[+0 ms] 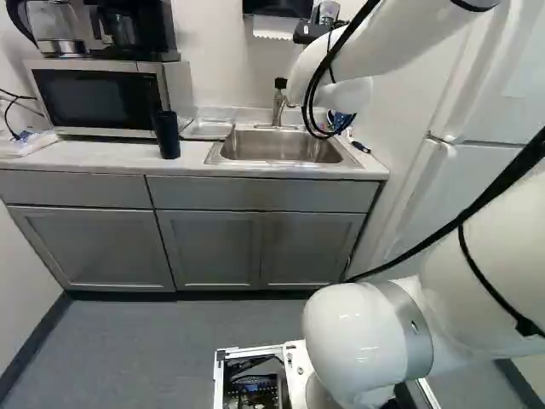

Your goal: Rinse the cup and place it in the tray

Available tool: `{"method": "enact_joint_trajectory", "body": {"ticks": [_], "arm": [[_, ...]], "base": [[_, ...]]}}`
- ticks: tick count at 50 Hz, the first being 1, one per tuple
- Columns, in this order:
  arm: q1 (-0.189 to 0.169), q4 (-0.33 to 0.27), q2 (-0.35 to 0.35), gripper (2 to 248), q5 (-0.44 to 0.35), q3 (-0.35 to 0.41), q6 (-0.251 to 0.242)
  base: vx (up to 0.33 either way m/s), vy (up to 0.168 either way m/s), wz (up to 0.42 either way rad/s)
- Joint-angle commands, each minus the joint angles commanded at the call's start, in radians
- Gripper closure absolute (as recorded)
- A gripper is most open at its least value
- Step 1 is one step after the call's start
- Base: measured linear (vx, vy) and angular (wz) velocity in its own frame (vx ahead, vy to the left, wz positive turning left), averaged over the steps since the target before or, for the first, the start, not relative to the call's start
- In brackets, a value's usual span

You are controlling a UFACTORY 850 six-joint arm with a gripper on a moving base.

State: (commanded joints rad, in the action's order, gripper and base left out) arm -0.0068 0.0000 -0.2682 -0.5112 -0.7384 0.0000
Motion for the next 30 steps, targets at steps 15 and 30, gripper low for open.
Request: {"method": "enact_joint_trajectory", "body": {"ticks": [15, 30], "arm": [[0.0, 0.0, 0.0, 3, 0.0, 0.0, 0.0], [0.0, 0.0, 0.0, 3, 0.0, 0.0, 0.0]], "base": [[0.12, -0.084, 0.139], [0.092, -0.053, 0.101]]}}
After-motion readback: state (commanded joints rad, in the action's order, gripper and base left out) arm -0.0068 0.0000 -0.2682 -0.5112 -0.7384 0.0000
